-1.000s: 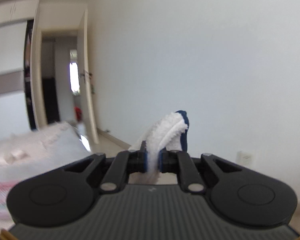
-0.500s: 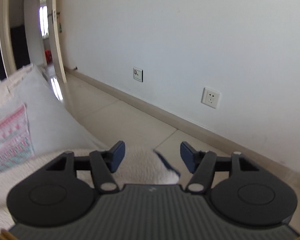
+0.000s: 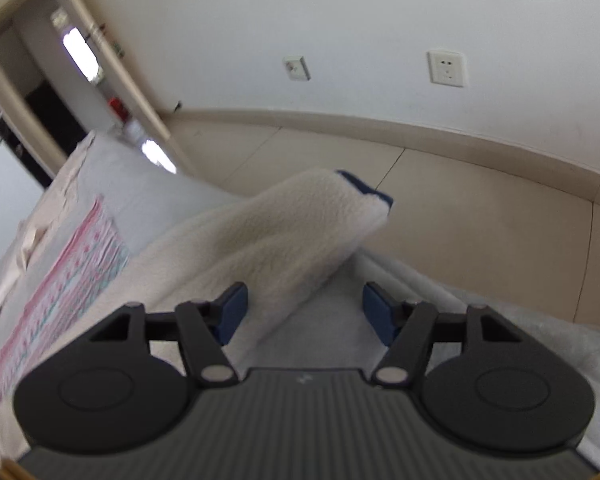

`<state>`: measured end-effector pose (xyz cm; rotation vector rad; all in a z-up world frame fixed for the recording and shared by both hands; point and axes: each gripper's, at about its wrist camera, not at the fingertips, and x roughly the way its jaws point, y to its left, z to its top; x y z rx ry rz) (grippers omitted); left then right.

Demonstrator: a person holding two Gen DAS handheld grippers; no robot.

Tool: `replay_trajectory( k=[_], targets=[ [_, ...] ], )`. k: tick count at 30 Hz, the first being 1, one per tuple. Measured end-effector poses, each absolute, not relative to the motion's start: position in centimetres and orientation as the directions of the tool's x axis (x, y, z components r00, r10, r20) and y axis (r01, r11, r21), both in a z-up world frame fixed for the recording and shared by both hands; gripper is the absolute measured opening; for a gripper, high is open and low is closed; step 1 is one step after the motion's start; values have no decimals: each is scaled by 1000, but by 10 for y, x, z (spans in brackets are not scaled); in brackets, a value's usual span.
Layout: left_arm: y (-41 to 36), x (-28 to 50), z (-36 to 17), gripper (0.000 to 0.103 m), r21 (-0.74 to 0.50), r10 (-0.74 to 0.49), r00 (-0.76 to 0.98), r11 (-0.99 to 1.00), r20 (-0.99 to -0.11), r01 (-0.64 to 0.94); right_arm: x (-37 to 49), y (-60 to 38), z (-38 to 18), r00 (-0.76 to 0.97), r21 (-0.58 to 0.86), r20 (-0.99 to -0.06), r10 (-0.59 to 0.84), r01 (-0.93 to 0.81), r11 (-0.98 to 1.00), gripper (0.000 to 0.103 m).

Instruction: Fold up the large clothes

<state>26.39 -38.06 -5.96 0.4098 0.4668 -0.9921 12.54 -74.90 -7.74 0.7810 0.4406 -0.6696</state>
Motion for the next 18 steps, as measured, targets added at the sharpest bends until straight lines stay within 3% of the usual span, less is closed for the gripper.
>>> replay_trajectory(
  k=[1,3,5,6,8,9,11,12,13,14,16,18],
  targets=[
    [-370,266,-55,12,84,-728,461,491,-508,867,126,-752,-78,731,516,-560,-391,677,526,11],
    [-353,271,-51,12,-11,-788,392,451,-475,893,121,-750,-71,736,498,-509,-447,675,544,10],
    [-362,268,-65,12,35,-748,295,342,-594,939,129,-744,-72,666,374,-543,-512,737,563,10],
    [-367,262,-72,12,99,-732,300,306,-611,947,137,-741,-78,625,312,-582,-519,762,568,11],
    [-373,266,-66,16,98,-711,293,303,-639,948,148,-729,-80,579,228,-588,-564,788,571,13],
    [-374,269,-62,18,89,-707,292,310,-644,947,150,-721,-76,557,194,-579,-595,803,564,15],
    [-371,272,-55,23,62,-711,289,327,-641,943,151,-704,-64,518,140,-561,-645,828,543,31],
    [-365,269,-52,26,44,-719,296,347,-629,937,149,-692,-57,521,129,-534,-666,829,545,51],
    [-359,267,-48,36,23,-729,305,370,-613,929,147,-680,-51,546,127,-503,-670,813,568,56],
    [-353,266,-45,50,2,-738,313,389,-598,921,147,-666,-44,581,122,-481,-657,786,606,57],
    [-341,264,-38,67,-31,-754,334,424,-565,905,151,-641,-36,625,93,-477,-618,735,672,59],
    [-330,258,-30,73,-52,-753,365,466,-548,884,157,-618,-33,682,99,-489,-544,663,742,62]
  ],
)
